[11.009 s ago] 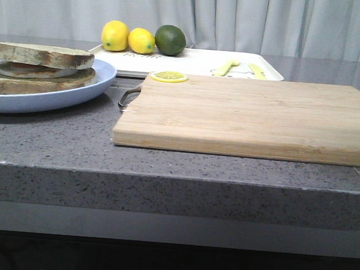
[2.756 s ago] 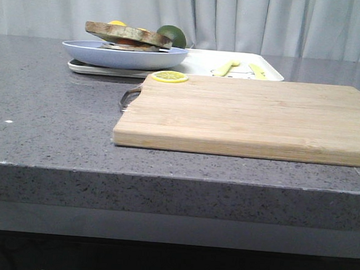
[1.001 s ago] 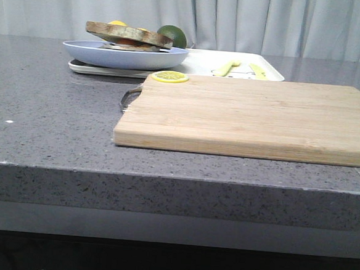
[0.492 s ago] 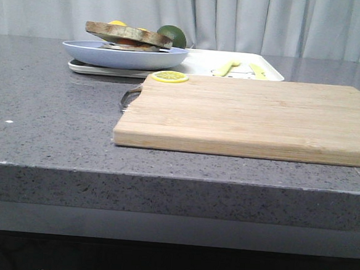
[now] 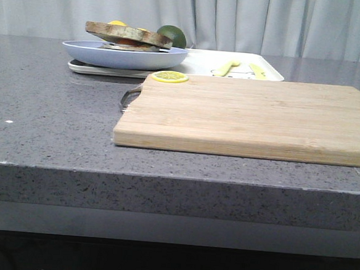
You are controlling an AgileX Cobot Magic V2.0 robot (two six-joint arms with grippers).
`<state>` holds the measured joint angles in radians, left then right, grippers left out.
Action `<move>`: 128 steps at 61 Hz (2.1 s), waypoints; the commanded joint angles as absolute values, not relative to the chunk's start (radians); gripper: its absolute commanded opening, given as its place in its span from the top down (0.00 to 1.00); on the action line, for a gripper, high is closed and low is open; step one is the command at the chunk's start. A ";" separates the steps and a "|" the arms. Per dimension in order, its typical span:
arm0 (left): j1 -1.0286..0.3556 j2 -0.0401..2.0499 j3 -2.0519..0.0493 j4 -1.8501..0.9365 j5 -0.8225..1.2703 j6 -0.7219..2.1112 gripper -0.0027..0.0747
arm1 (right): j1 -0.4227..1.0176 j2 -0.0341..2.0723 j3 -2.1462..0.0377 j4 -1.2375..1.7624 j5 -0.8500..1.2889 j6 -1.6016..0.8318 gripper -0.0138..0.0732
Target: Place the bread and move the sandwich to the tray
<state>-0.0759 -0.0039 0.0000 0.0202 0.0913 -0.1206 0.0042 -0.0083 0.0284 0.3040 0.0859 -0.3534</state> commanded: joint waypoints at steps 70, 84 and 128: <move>-0.084 -0.024 0.007 0.021 0.009 -0.122 0.99 | -0.057 -0.033 0.024 0.010 -0.053 0.154 0.92; -0.084 -0.024 0.007 0.021 0.009 -0.122 0.99 | -0.057 -0.033 0.024 -0.009 -0.050 0.153 0.92; -0.084 -0.024 0.007 0.021 0.009 -0.122 0.99 | -0.057 -0.032 0.024 -0.010 -0.050 0.153 0.92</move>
